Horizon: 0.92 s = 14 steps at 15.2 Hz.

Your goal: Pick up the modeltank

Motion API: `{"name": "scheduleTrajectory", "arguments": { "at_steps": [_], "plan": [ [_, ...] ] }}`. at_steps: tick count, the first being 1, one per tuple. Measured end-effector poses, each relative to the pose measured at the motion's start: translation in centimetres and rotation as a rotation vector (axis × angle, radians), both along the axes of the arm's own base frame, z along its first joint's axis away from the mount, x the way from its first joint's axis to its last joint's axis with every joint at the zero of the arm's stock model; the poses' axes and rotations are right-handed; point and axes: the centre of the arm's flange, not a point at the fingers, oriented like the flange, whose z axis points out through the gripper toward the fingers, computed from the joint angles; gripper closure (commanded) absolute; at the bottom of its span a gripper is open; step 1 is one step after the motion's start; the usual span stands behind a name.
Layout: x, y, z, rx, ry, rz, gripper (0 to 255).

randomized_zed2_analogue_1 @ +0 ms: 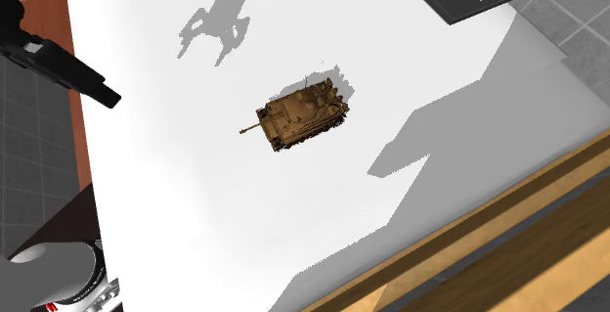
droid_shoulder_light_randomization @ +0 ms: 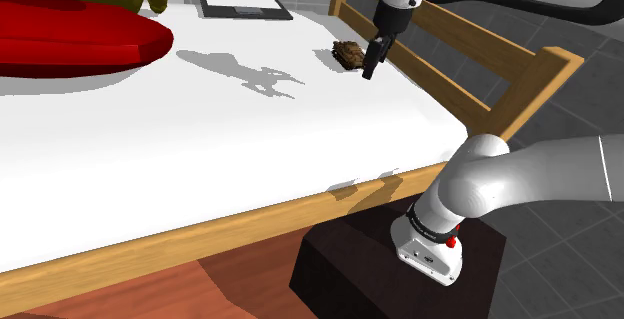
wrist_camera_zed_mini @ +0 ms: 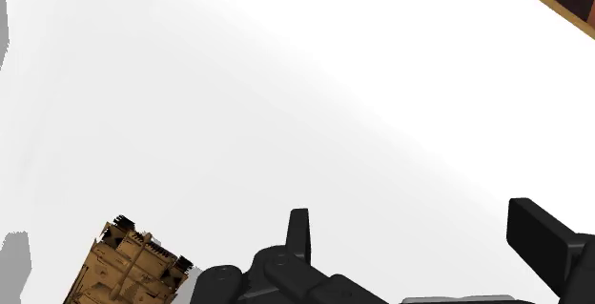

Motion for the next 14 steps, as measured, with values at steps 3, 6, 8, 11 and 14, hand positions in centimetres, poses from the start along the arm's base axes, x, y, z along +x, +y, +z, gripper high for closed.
{"name": "scheduleTrajectory", "arguments": {
  "at_steps": [3,6,8,11,14],
  "plan": [
    [1.2,-1.2,0.1,0.009,0.008,-0.014,0],
    [4.0,-4.1,0.3,0.031,0.027,-0.048,0],
    [6.0,-6.2,0.5,0.046,0.04,-0.071,0],
    [9.2,-9.5,0.1,0.068,0.061,-0.108,0],
    [11.5,-13.0,0.1,0.092,0.082,-0.144,0]
  ]
}}
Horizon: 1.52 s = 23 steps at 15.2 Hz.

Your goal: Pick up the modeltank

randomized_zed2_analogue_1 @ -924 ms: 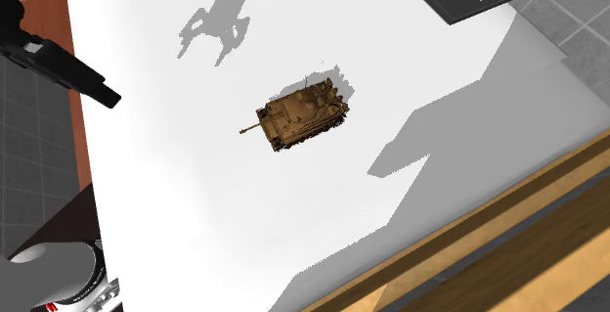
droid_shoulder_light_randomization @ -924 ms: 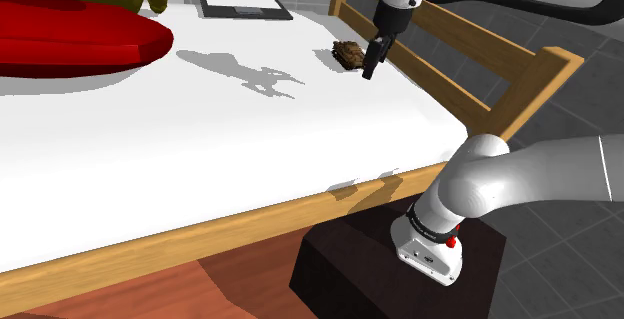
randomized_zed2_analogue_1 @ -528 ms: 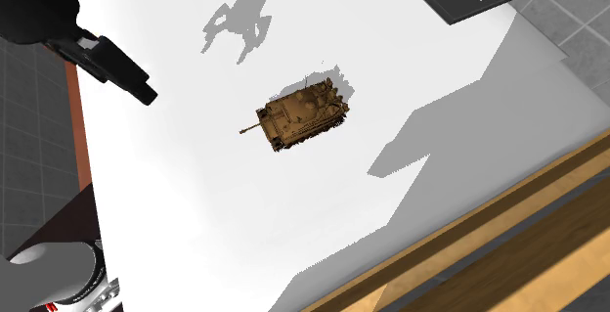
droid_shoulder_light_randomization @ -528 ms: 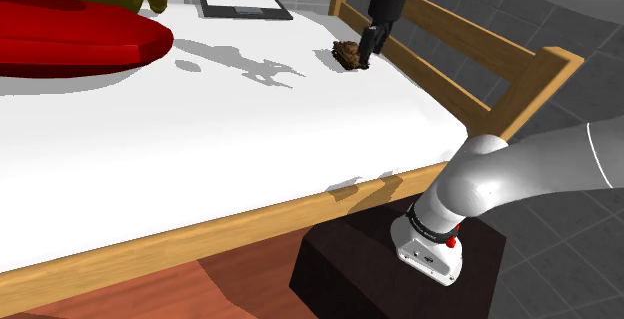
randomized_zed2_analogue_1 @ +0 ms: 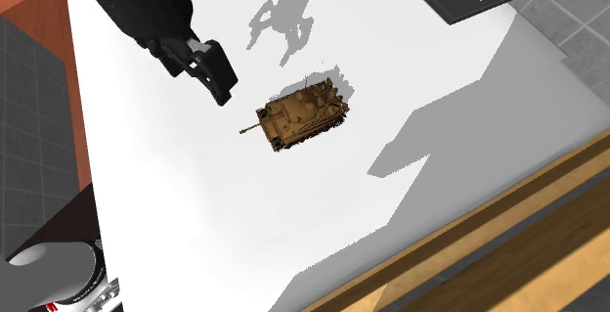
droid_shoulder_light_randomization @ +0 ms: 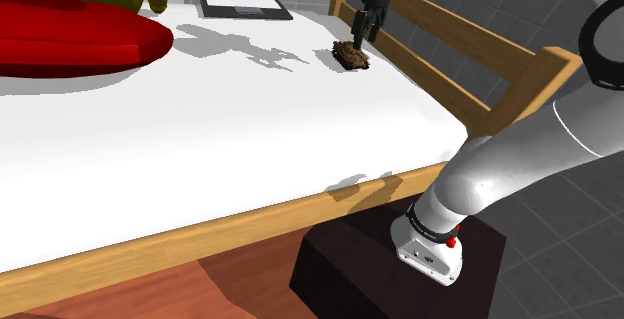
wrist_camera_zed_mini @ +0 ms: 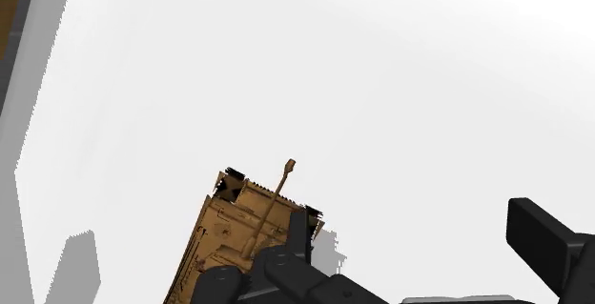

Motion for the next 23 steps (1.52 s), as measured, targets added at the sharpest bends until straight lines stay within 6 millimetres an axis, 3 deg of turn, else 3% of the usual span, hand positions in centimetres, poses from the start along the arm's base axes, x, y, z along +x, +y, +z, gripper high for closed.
{"name": "scheduleTrajectory", "arguments": {
  "at_steps": [9,17,18,23],
  "plan": [
    [7.5,-11.0,-1.9,0.065,0.059,-0.106,0],
    [8.0,-11.8,-5.7,0.07,0.065,-0.114,0],
    [8.0,-11.9,-5.9,0.07,0.065,-0.114,255],
    [8.0,-11.9,-6.0,0.069,0.06,-0.114,255]
  ]
}}
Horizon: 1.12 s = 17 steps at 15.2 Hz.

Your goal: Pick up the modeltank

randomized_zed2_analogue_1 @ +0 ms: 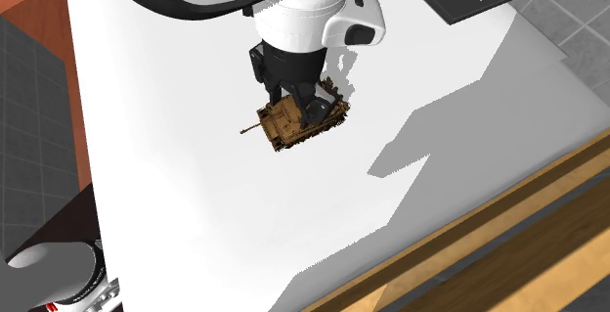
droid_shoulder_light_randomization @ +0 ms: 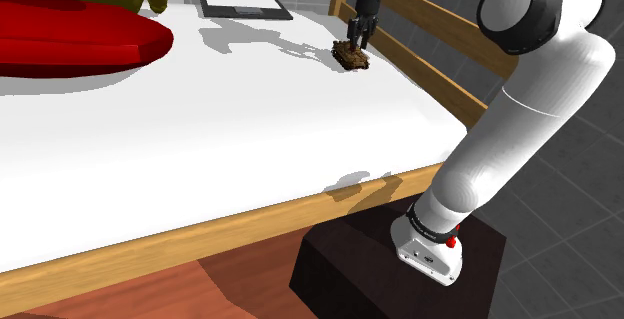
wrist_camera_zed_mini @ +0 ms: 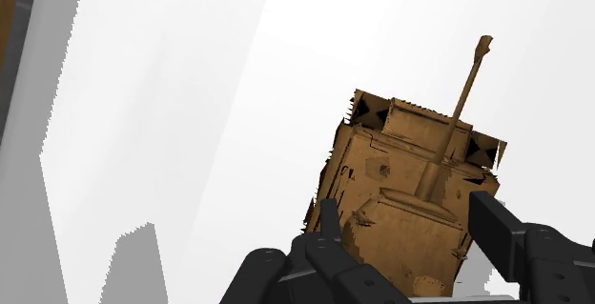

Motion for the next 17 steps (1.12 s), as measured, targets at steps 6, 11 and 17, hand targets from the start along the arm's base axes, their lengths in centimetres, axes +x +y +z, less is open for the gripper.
{"name": "scheduleTrajectory", "arguments": {
  "at_steps": [6,11,17],
  "plan": [
    [0.0,0.0,0.1,0.001,0.002,0.0,255],
    [-0.1,0.0,2.5,0.001,0.005,0.0,255],
    [-0.1,0.0,5.6,0.001,0.005,0.0,255]
  ]
}}
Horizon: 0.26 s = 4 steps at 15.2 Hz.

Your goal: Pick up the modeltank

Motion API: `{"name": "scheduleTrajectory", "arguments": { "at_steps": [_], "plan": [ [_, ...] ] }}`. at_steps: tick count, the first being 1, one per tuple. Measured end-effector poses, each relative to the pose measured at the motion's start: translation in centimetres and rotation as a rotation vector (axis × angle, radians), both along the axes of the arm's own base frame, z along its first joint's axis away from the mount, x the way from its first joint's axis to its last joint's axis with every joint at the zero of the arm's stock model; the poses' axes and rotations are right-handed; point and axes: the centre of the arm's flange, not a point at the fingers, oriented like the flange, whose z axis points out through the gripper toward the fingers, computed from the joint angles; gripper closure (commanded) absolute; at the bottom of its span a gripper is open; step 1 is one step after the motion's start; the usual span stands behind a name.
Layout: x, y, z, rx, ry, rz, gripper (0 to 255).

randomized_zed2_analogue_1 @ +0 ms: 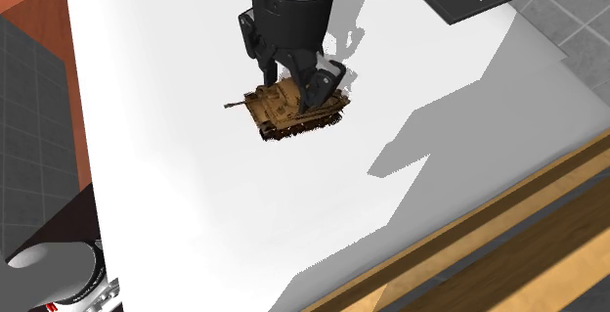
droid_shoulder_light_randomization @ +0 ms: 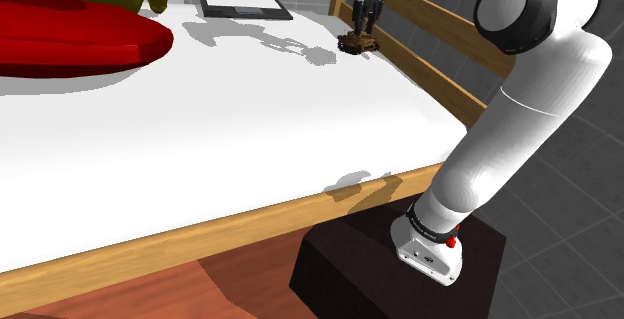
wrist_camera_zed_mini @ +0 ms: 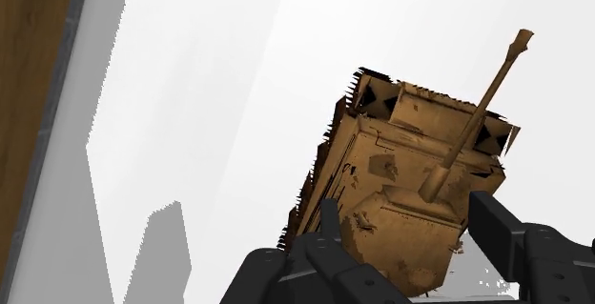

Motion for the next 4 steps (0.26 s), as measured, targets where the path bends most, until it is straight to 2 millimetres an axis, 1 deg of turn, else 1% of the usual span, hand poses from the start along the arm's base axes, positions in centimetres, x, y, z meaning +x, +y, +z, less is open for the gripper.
{"name": "scheduleTrajectory", "arguments": {
  "at_steps": [4],
  "plan": [
    [0.1,0.0,1.9,0.0,0.0,0.0,255]
  ]
}}
